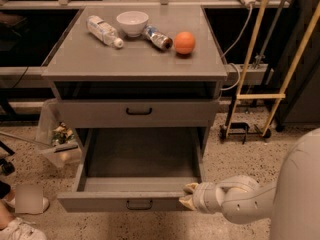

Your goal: Open middle drawer

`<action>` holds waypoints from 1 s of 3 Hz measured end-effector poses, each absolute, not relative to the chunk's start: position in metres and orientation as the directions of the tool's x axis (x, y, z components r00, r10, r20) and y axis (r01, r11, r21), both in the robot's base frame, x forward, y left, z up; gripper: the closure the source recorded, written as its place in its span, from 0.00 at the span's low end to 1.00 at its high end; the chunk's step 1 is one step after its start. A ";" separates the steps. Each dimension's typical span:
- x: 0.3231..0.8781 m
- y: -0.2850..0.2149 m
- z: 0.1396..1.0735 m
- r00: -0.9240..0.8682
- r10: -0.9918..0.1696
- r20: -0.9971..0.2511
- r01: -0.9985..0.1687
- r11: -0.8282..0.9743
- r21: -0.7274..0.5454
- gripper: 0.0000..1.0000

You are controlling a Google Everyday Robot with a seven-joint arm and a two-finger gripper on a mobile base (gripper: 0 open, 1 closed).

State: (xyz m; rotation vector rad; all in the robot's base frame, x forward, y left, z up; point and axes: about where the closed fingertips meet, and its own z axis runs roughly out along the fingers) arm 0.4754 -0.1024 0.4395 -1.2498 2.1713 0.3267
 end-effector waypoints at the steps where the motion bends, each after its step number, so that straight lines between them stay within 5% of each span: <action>1: 0.472 -0.106 0.440 -0.379 -0.687 -0.620 -0.839 0.538 -0.083 1.00; 3: 0.469 -0.108 0.440 -0.386 -0.677 -0.627 -0.832 0.549 -0.081 1.00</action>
Offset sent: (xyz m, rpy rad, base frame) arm -0.3682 -0.2733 -0.1200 0.4852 -0.3563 -0.8991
